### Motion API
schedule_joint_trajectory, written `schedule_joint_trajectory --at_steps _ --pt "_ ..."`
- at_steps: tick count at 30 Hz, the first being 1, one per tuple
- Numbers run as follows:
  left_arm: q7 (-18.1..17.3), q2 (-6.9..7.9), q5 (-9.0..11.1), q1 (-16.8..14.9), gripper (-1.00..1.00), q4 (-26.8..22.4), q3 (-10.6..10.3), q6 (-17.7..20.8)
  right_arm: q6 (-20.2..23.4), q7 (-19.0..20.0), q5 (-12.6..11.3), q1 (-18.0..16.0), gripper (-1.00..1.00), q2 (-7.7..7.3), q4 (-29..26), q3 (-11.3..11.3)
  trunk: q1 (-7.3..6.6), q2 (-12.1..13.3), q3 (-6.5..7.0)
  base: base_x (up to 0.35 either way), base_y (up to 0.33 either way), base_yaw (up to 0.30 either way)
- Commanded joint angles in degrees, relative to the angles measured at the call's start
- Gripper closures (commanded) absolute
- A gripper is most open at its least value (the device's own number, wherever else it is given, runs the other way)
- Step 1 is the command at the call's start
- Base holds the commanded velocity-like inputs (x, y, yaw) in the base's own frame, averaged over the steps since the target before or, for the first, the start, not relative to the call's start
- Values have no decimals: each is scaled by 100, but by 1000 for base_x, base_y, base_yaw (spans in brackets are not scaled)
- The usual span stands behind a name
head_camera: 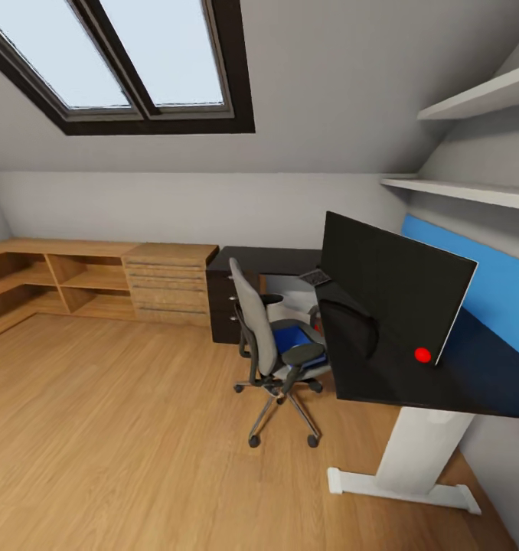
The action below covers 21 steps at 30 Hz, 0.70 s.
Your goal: In the bedroom, organize the workspace by keeping the computer under the desk, ensuring the monitor is on the desk, placing the keyboard on the desk next to the monitor, placing the mouse on the desk next to the keyboard, moving the folder from the swivel chair onto the desk next to the mouse, stacking the notebook on top of the folder with the pen on top of the notebook, and positioning the swivel chair next to the desk.
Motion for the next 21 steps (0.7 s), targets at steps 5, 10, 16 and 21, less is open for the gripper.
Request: schedule_joint_trajectory --at_steps 5,10,16,21 --pt "2 7 16 1 -100 -5 -4 54 -16 -1 40 -3 -100 1 3 -17 111 -205 -95 0 340 0" --pt "2 9 16 1 -100 -5 -4 72 -16 -1 36 -3 -100 -5 1 -19 221 -406 -185 0 341 0" --pt "9 9 16 1 -100 -5 -4 75 -16 -3 39 -1 -100 -15 3 -25 352 -646 -289 0 341 -15" --pt "18 16 16 1 -100 -5 -4 68 -24 -1 40 -2 -100 -24 3 -18 462 -847 -353 0 235 -158"
